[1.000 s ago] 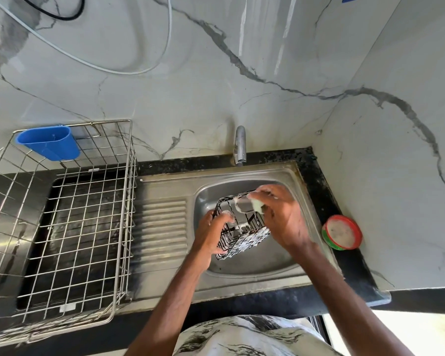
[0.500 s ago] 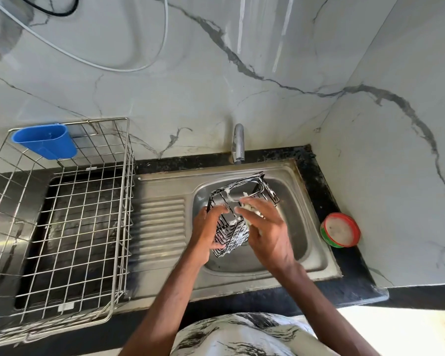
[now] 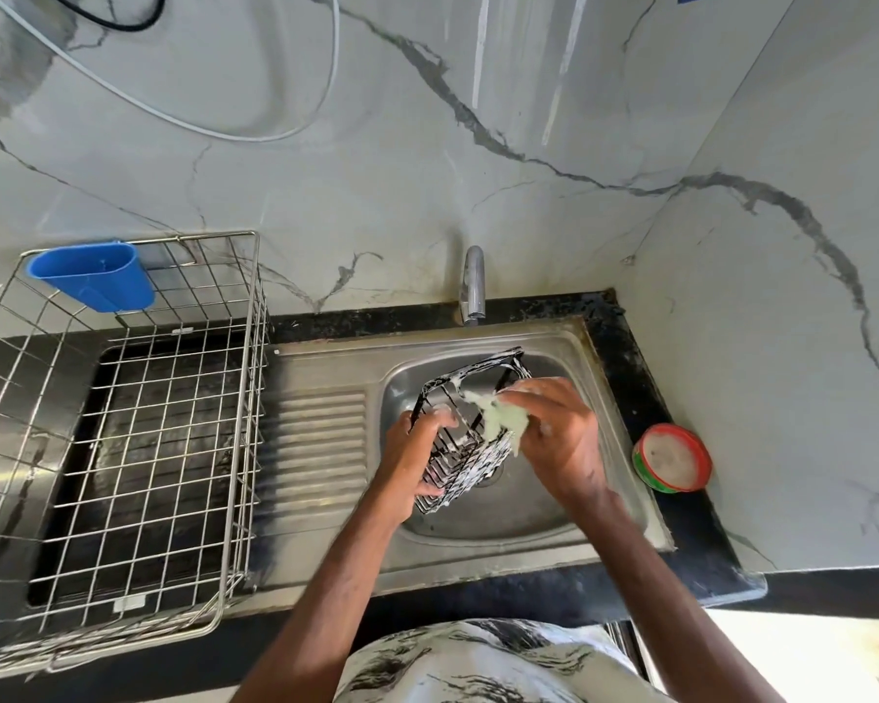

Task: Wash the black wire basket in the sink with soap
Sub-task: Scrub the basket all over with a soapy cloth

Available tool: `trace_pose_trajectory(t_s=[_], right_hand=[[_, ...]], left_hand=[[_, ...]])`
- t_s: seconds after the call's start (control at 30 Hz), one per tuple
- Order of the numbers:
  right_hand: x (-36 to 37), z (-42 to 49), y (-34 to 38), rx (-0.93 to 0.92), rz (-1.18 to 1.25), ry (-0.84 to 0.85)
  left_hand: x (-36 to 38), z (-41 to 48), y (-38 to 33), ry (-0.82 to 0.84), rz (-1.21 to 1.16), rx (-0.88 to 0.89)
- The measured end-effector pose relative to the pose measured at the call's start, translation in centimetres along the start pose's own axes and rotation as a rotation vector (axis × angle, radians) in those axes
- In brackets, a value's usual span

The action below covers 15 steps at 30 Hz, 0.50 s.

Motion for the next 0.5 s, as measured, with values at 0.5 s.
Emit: trace_pose_trajectory(t_s=[0.5], right_hand=[[1.1,-2.2,2.6,0.103,-0.119,0.243]], left_hand=[[0.6,0.4,0.1,0.05,-0.036,0.006]])
Point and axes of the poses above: each hand's wrist, its own z-axis towards the middle knuckle, its own x-axis out of the palm, y = z × x, the point moved 4 cm from there along z, towards the middle knuckle, and after that the axes turned 9 degrees about -y, right-handed, at the moved point
